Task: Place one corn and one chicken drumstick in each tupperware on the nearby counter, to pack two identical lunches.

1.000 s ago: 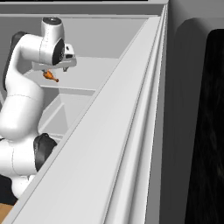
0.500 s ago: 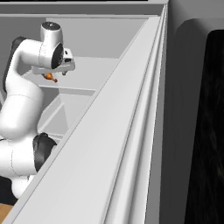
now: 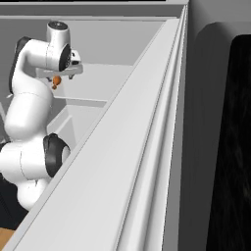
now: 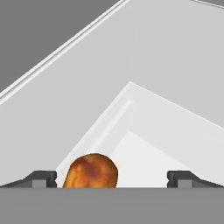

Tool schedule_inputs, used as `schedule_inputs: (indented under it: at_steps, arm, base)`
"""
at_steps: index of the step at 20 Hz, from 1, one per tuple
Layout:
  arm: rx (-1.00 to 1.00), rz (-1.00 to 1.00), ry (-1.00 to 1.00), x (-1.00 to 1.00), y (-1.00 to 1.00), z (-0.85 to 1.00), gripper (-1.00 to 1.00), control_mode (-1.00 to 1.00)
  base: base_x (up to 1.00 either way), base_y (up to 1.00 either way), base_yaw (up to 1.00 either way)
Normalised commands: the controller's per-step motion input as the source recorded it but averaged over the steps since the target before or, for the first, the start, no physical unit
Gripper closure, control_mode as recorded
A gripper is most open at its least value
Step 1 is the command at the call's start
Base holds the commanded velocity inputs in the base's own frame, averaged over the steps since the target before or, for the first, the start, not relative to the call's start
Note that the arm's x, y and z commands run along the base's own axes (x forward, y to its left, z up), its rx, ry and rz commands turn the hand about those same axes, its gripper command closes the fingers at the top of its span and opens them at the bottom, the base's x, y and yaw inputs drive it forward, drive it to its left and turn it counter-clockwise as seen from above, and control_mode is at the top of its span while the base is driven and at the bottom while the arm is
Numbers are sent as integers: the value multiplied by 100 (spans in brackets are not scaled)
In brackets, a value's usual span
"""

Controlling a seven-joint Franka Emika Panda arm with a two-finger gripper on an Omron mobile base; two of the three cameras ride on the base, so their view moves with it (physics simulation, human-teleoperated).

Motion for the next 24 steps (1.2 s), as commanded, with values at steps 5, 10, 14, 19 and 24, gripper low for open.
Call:
schedule_inputs:
  at_steps: [5, 10, 14, 19, 24]
  arm:
    - [0, 1, -1, -18, 7, -9, -100, -100]
    - [0, 0, -3, 7, 15, -33, -100, -100]
    - [0, 0, -2, 8, 5, -48, -100, -100]
    - [0, 0, -20, -18, 0, -22, -100, -100]
    - [0, 0, -11, -2, 0, -32, -100, -100]
  base:
    - [0, 0, 0]
    - [0, 0, 0]
    - [0, 0, 0]
    - [0, 0, 0]
    - [0, 0, 0]
